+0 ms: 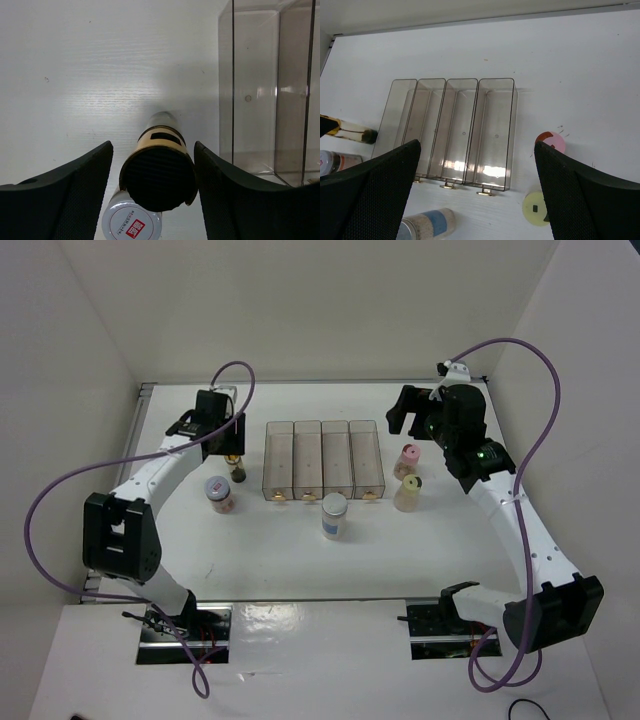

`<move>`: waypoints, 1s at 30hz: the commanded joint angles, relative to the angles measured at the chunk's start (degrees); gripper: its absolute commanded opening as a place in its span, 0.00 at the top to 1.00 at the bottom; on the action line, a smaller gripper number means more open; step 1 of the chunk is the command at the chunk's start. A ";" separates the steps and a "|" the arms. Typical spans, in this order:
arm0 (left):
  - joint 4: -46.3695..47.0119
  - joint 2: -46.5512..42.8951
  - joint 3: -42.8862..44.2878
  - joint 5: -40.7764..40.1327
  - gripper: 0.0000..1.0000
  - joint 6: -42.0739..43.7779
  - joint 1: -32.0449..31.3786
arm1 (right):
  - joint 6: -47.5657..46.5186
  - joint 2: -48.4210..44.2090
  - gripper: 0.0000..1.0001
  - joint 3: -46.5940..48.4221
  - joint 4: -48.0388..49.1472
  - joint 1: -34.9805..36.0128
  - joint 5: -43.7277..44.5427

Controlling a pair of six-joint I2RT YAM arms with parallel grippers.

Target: Organize the condiment bottles

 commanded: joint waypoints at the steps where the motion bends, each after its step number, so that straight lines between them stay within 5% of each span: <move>1: 0.04 1.29 2.98 -0.57 0.28 0.56 -0.16 | -0.57 0.22 0.02 1.17 2.23 0.62 0.17; 10: -0.49 1.90 3.52 -0.57 0.52 0.56 -0.68 | -0.04 0.22 0.02 1.17 2.23 0.62 0.70; 15: -2.50 1.21 6.40 -1.10 0.75 0.56 -1.21 | -0.04 0.22 0.02 1.17 1.70 0.62 1.31; 30: -10.52 -3.82 22.76 -0.04 0.73 2.76 -10.08 | 4.09 0.74 0.02 -1.29 1.79 0.62 8.69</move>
